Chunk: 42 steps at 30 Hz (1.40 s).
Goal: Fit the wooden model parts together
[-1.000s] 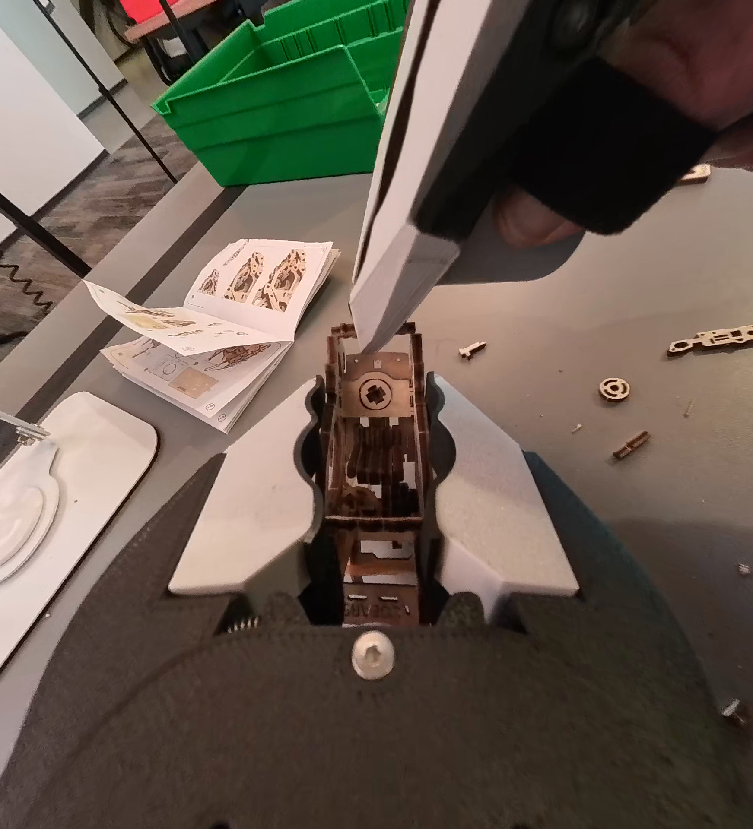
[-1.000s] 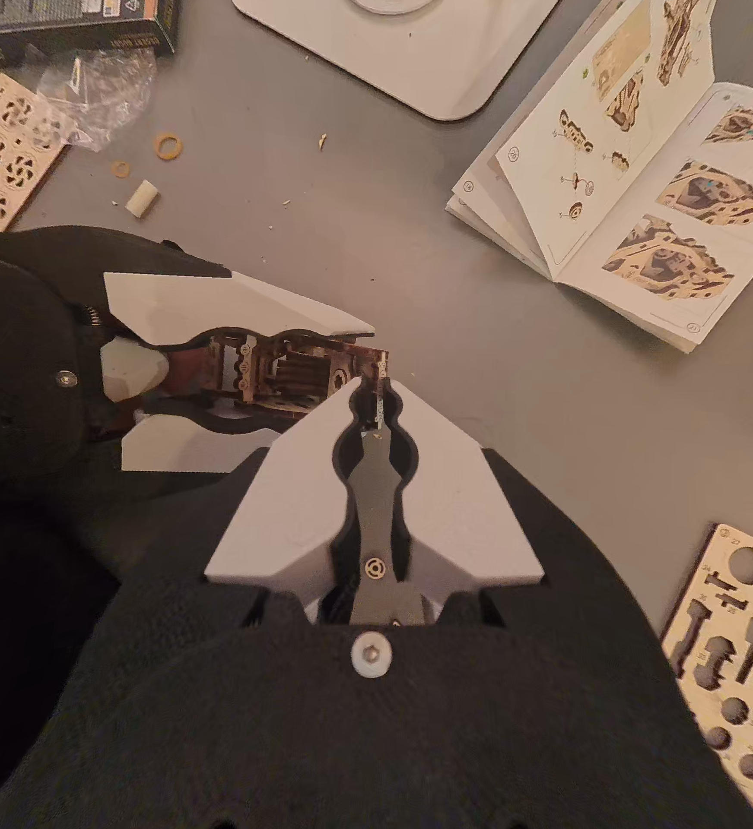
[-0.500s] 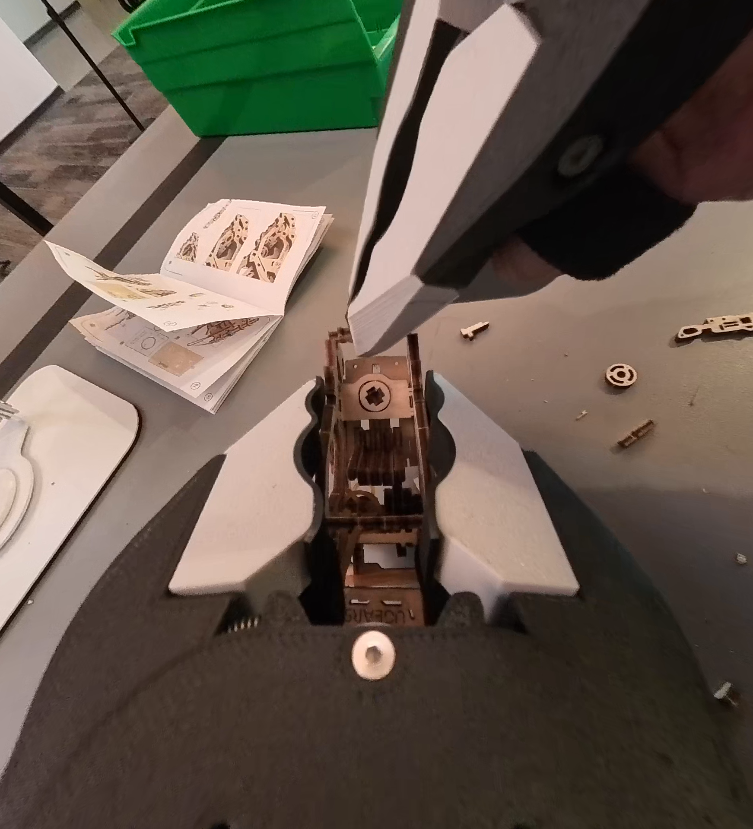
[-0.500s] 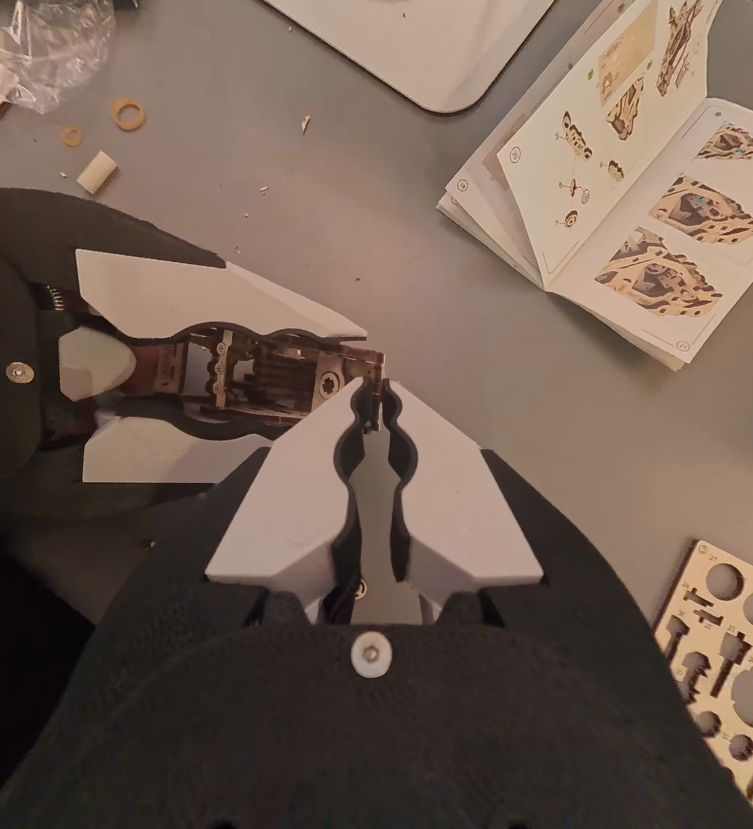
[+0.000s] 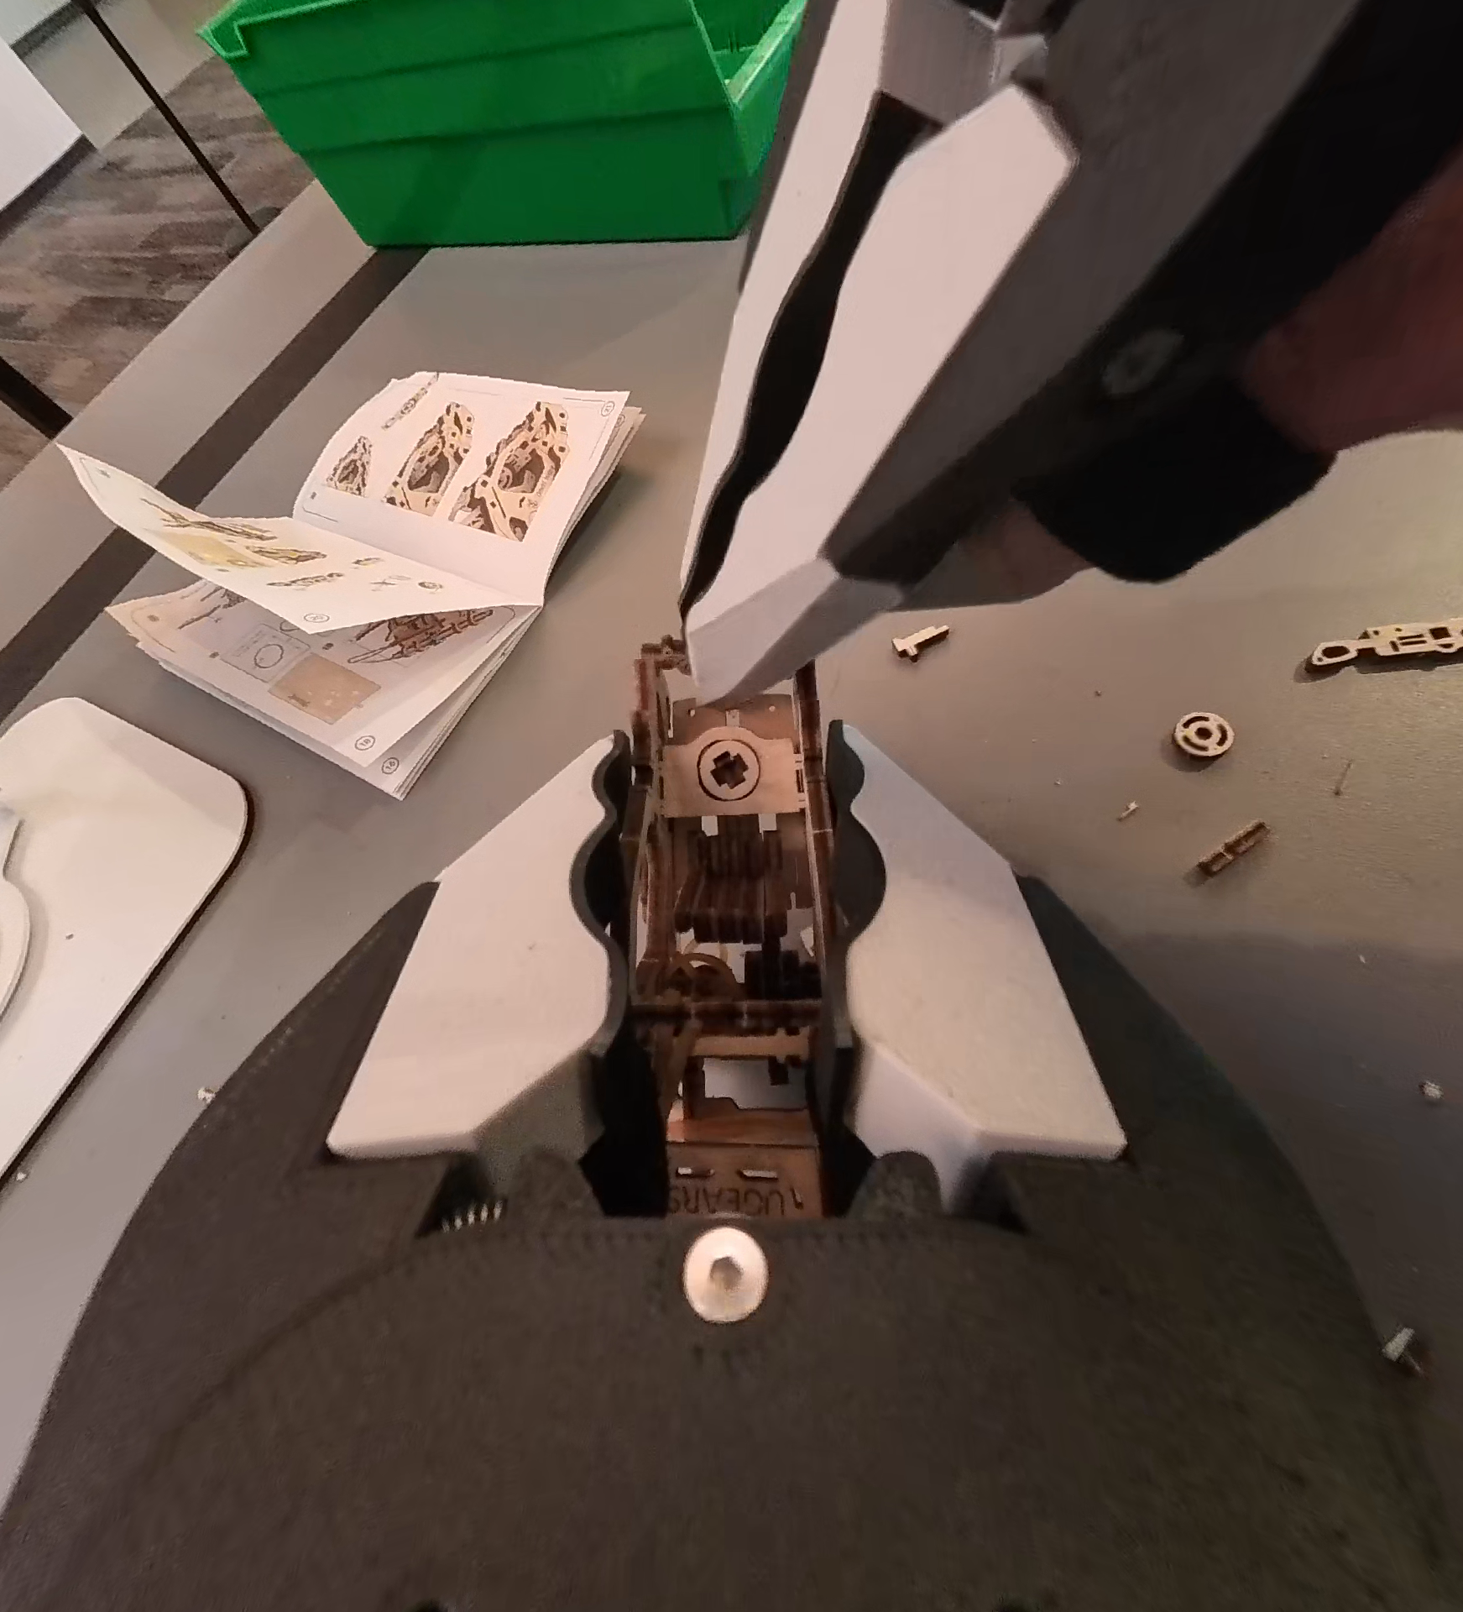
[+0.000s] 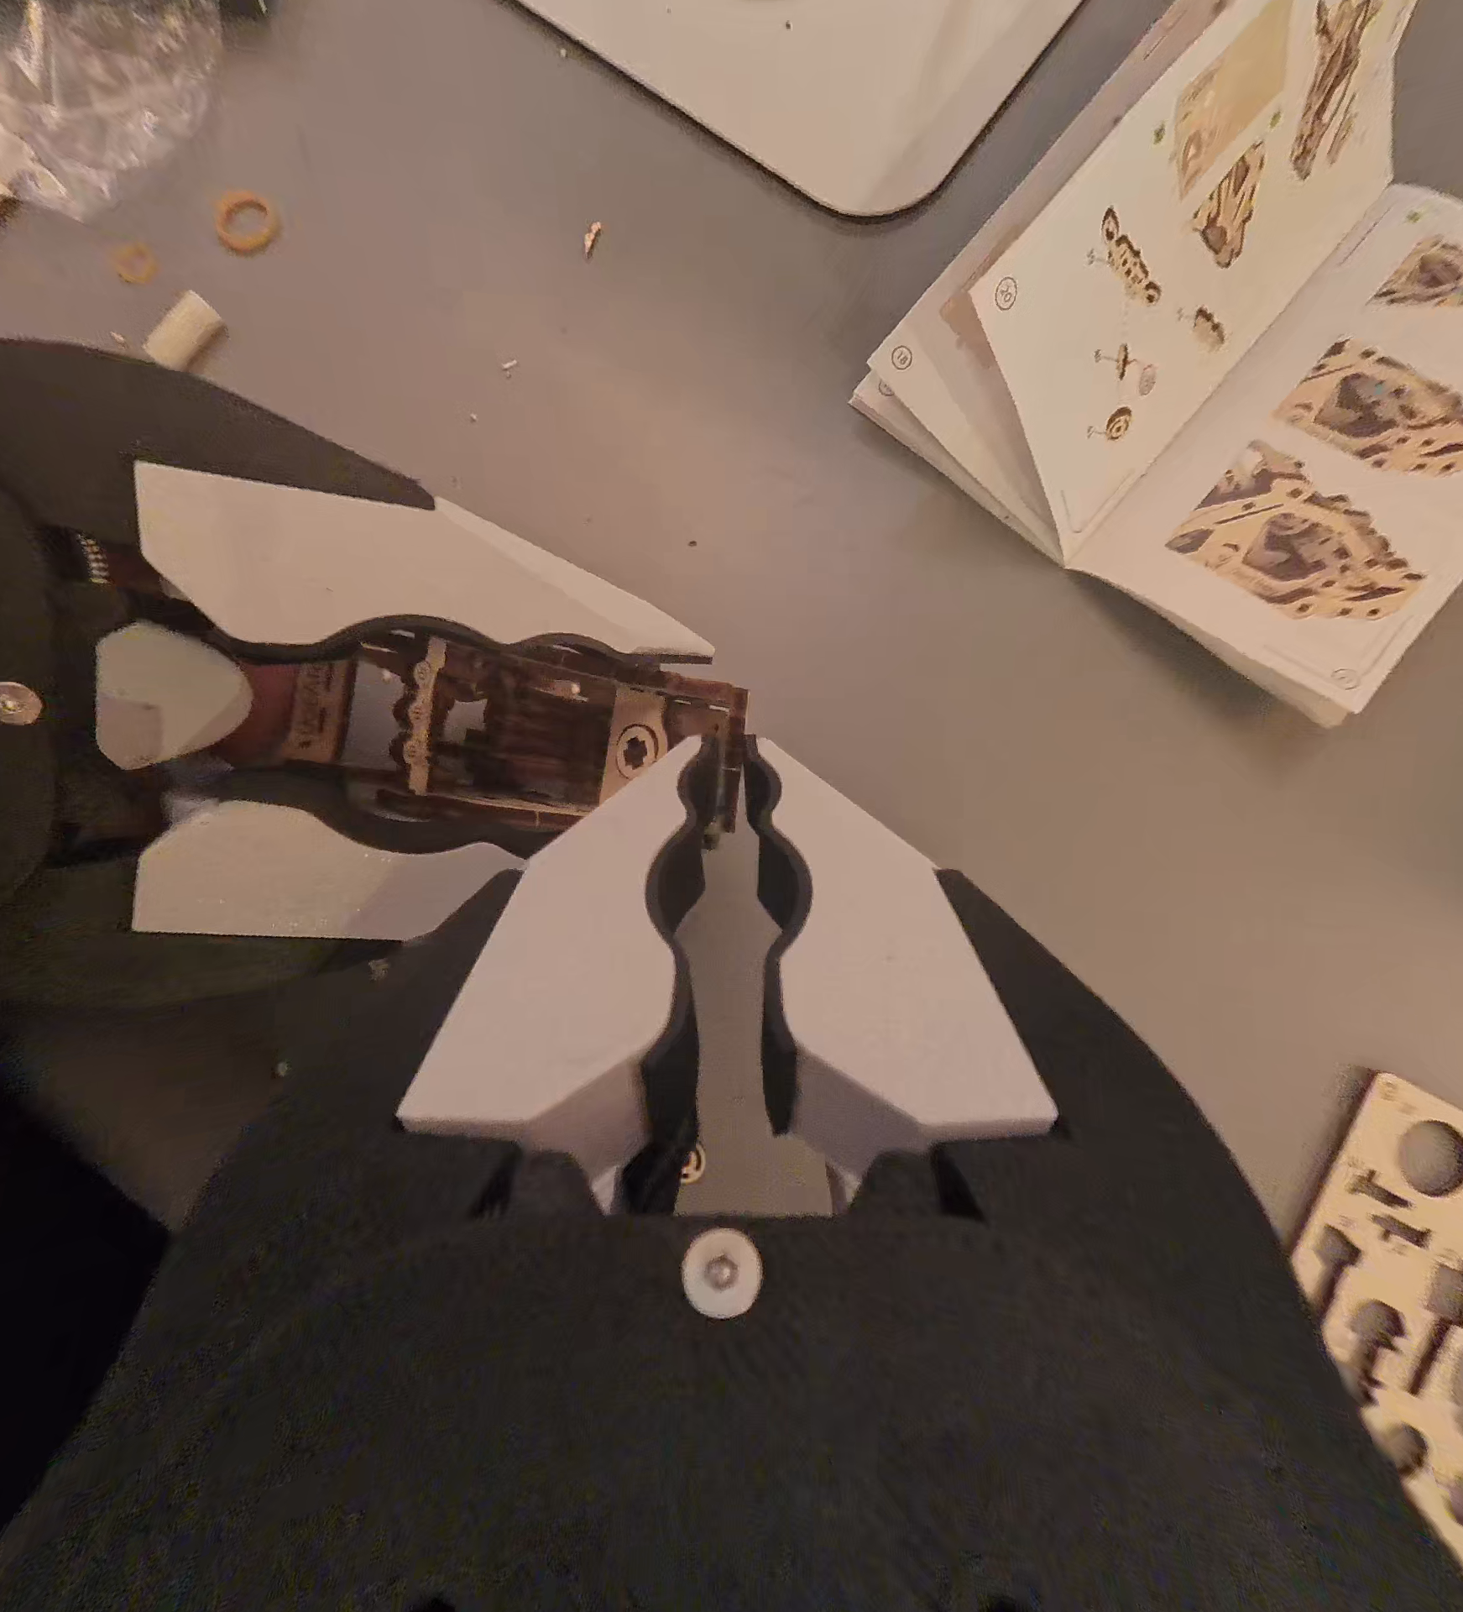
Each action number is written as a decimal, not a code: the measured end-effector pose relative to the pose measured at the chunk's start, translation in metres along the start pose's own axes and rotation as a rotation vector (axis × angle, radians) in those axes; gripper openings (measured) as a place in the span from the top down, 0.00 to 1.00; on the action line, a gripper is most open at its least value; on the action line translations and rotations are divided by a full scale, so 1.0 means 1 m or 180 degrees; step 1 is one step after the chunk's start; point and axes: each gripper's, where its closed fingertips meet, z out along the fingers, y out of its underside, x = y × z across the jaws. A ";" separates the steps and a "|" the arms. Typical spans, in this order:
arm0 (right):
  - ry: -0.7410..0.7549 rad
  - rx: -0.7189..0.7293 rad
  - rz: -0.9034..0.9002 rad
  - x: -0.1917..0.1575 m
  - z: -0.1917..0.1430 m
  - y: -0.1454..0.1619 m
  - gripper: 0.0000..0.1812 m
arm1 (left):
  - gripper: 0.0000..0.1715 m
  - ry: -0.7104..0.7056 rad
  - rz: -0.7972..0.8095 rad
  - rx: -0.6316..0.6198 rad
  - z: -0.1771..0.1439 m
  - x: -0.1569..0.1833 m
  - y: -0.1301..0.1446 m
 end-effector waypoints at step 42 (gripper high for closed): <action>-0.3050 0.0858 0.1796 -0.034 -0.088 -0.036 0.94 | 0.81 0.0269 0.0334 0.1126 -0.047 0.008 -0.086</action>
